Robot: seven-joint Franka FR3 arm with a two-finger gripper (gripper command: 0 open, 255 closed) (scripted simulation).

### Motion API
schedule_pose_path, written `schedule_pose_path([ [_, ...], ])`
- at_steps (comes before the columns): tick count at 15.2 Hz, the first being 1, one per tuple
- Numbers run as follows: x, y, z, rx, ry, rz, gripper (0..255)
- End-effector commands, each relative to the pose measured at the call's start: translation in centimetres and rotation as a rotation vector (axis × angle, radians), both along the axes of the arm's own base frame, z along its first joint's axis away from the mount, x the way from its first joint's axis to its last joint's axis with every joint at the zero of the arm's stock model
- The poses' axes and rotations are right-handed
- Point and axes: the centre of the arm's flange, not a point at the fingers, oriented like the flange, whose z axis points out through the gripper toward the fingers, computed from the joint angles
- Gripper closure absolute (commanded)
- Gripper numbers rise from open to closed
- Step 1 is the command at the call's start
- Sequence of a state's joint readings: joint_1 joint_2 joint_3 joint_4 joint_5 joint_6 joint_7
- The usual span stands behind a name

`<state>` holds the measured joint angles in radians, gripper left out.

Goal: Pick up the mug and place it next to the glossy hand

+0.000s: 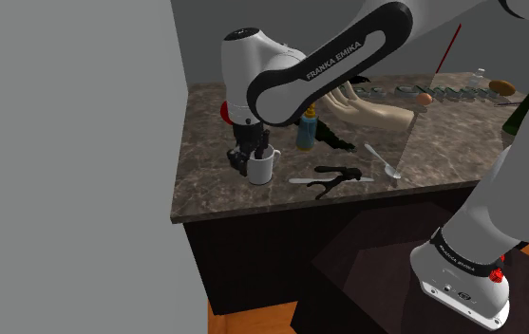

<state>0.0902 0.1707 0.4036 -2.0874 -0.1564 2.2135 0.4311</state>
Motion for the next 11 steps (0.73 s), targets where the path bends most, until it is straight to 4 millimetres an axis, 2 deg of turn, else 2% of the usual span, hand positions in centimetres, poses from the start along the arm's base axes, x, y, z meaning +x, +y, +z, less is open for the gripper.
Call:
schedule_pose_path([
  [1,0.0,0.0,0.0,0.000,0.000,0.000,255],
  [9,0.0,0.0,0.0,0.000,0.000,0.000,255],
  [11,0.0,0.0,1.1,0.000,0.000,0.000,255],
])
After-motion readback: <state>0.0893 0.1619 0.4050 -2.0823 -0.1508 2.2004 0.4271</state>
